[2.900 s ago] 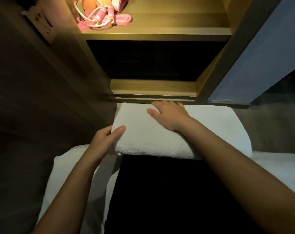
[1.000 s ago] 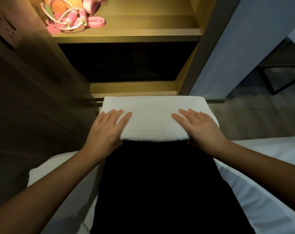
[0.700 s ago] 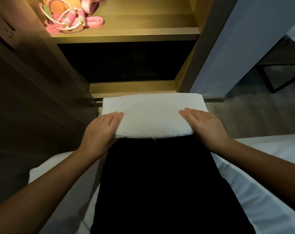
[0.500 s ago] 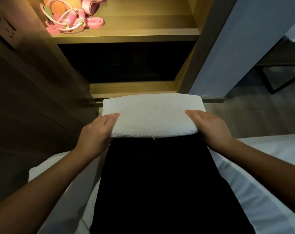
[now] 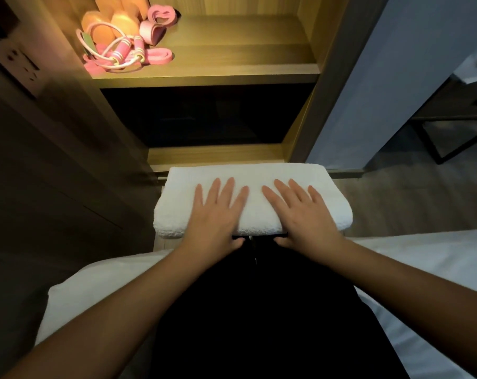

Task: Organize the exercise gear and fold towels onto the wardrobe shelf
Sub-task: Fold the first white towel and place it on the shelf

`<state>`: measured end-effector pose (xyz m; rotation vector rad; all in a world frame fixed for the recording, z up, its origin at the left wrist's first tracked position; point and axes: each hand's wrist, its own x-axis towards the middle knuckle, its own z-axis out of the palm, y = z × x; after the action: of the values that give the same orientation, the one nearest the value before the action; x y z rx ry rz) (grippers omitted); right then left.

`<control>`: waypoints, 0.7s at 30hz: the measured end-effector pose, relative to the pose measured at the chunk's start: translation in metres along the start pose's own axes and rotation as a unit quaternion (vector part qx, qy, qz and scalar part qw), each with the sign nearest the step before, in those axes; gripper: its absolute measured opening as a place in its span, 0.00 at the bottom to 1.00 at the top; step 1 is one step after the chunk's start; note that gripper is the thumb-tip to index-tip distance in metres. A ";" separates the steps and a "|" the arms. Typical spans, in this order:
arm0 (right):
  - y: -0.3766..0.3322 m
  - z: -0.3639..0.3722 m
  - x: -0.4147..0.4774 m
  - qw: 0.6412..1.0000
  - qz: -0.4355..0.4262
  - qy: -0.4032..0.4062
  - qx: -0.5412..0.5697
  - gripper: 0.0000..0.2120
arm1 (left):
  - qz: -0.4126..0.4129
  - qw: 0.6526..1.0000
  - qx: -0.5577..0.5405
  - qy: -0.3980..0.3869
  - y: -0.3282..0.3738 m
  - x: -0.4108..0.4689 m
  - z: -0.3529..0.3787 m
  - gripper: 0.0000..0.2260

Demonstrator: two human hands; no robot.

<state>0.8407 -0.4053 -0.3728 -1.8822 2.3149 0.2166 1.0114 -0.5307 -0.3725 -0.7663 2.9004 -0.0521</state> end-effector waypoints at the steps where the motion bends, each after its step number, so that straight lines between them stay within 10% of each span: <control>1: -0.003 0.000 0.004 1.000 0.008 0.006 -0.003 0.47 | 0.002 1.000 0.000 0.001 0.008 0.009 0.000 0.46; 7: 0.003 -0.006 0.014 0.995 0.017 0.091 0.043 0.20 | 0.056 0.991 -0.044 0.115 0.005 0.023 -0.005 0.22; 21: 0.033 -0.004 0.004 0.991 -0.007 0.063 0.113 0.35 | 0.023 0.995 -0.087 0.035 -0.023 0.005 0.001 0.34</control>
<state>0.8078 -0.4039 -0.3687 -1.8464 2.2904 -0.1665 1.0184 -0.5528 -0.3730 -0.7359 3.0186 0.1837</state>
